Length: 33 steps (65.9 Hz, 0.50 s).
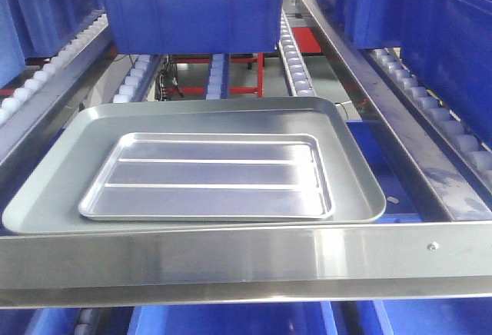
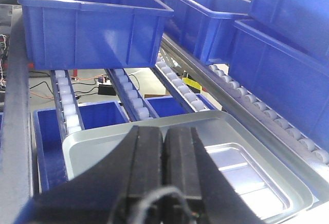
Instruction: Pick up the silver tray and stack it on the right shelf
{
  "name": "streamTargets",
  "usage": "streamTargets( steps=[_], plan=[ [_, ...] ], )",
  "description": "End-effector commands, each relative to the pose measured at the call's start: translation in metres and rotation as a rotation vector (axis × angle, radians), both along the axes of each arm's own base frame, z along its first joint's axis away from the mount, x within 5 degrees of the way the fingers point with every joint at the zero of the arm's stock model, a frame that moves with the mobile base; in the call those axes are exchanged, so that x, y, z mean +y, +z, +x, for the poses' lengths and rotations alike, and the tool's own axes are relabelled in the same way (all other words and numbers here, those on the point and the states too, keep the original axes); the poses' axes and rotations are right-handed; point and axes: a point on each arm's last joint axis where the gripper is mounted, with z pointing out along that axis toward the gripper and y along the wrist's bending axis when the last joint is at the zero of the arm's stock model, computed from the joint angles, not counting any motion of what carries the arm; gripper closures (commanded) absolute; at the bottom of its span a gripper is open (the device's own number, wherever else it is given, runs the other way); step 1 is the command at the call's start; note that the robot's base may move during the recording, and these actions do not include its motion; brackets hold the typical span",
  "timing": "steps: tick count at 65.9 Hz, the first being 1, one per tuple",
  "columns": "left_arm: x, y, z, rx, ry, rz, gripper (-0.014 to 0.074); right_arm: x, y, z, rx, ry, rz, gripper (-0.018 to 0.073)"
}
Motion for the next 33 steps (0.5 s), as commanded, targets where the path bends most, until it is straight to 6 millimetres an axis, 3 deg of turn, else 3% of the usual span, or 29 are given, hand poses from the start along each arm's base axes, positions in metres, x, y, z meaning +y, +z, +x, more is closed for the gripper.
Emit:
streamTargets(
  steps=[1, 20, 33],
  plan=[
    [-0.002, 0.016, -0.001, -0.092, -0.024, -0.049, 0.0687, -0.008, 0.007, -0.004, -0.173, -0.071, -0.034, 0.0507],
    [-0.002, 0.016, -0.001, -0.092, -0.024, -0.049, 0.0687, -0.029, -0.026, -0.033, -0.329, -0.289, 0.007, 0.0507],
    [-0.002, 0.016, -0.001, -0.090, -0.024, -0.047, 0.0687, -0.030, -0.031, -0.032, -0.302, -0.313, -0.002, 0.0507]
  ],
)
